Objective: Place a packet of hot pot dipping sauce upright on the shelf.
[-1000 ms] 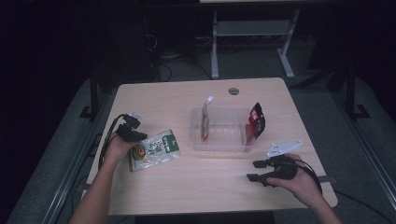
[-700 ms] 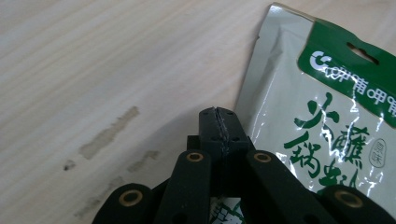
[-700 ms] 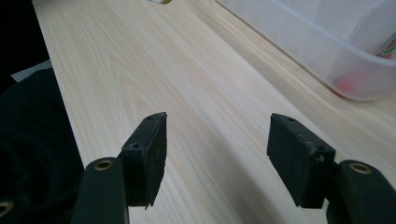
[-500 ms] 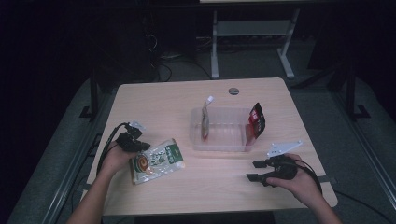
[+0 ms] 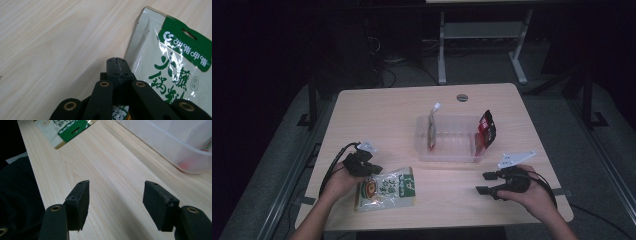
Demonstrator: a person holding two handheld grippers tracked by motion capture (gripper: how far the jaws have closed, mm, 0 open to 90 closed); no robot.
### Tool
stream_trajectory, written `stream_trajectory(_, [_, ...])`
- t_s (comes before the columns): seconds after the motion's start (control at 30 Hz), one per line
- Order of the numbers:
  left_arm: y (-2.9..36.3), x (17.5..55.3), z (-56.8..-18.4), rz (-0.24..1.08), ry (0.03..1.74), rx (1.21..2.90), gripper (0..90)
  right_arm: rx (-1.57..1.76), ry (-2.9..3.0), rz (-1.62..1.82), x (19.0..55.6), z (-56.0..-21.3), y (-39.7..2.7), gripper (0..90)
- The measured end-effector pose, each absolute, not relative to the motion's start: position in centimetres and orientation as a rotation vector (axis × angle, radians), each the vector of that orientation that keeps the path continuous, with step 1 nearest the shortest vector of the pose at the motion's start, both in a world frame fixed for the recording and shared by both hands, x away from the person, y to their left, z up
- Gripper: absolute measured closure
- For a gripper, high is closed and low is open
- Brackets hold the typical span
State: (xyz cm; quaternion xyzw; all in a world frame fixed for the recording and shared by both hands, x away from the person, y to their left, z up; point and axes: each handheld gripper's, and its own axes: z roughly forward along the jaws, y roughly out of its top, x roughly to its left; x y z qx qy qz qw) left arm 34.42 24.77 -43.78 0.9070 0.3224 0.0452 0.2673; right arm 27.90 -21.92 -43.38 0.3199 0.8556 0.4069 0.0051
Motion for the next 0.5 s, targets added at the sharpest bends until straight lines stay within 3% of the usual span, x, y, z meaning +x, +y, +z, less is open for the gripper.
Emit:
stream_trajectory(0.3, [28.7, 31.3, -42.2, 0.254, 1.013, 2.349, 89.8, 1.01, 2.676, 1.272, 27.9, -43.4, -22.1, 37.9])
stream_trajectory(0.5, [30.8, 29.4, -43.6, 0.203, 1.085, 2.321, 89.8, 1.002, 2.683, 1.262, 27.9, -43.5, -22.0, 38.0])
